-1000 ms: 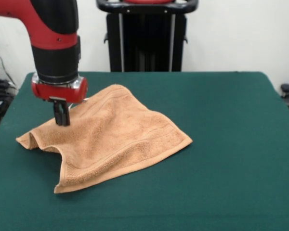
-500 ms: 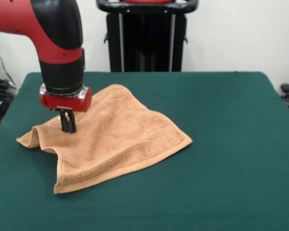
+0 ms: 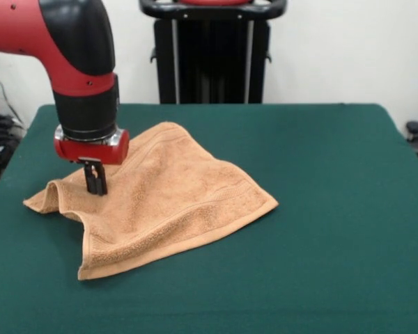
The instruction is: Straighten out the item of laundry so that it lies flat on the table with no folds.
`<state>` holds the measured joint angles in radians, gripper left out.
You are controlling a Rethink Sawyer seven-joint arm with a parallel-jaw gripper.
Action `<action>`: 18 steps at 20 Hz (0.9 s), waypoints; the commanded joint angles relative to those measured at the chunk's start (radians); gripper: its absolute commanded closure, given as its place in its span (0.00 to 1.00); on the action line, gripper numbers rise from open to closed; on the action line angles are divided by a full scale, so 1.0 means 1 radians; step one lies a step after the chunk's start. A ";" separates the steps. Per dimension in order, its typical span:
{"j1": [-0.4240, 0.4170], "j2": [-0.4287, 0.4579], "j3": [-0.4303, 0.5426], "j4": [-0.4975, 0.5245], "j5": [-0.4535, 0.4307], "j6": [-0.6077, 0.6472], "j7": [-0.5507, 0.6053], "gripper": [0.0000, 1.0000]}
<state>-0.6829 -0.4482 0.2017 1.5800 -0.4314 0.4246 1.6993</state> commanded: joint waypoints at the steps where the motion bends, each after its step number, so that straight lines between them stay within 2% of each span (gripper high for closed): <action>1: -0.011 0.022 0.094 0.082 -0.071 -0.020 -0.069 1.00; 8: -0.032 0.004 0.106 0.101 -0.077 -0.008 -0.086 1.00; 18: -0.039 -0.111 0.111 0.162 -0.058 0.064 -0.087 1.00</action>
<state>-0.7334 -0.5067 0.2393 1.6250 -0.4323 0.4246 1.6993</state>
